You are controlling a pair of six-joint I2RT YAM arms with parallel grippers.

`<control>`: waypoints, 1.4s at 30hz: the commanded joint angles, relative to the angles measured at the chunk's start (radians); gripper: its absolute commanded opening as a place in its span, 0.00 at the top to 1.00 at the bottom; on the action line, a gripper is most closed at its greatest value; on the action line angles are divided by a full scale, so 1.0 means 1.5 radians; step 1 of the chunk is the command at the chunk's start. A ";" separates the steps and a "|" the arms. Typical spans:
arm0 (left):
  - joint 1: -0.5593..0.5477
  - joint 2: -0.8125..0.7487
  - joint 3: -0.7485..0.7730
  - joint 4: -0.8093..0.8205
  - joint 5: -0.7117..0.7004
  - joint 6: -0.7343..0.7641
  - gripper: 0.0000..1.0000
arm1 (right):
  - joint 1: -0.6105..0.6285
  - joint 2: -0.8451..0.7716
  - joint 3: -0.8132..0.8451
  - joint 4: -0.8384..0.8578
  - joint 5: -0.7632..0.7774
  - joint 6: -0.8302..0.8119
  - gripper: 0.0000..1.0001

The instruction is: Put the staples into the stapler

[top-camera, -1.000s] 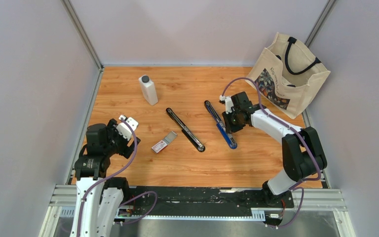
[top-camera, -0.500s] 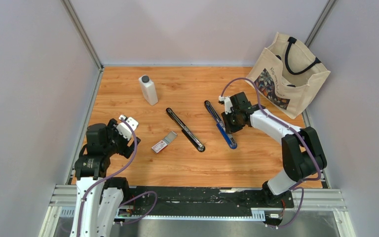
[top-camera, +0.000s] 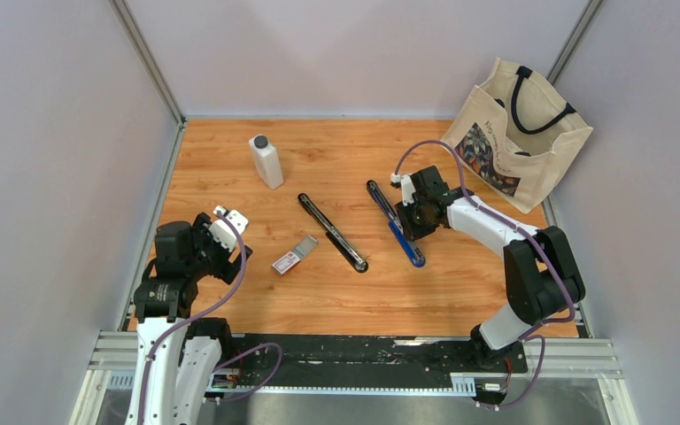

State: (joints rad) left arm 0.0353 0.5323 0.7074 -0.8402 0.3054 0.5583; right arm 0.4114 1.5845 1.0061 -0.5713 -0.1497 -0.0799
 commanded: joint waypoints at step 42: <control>0.011 -0.007 -0.012 0.024 0.021 -0.013 0.08 | 0.292 0.286 0.473 -0.147 -0.108 -0.097 0.53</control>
State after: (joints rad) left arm 0.0357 0.5308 0.6914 -0.8387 0.3527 0.5579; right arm 0.8219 1.9041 1.5806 -0.7204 -0.2848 -0.2714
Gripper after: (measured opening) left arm 0.922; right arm 0.464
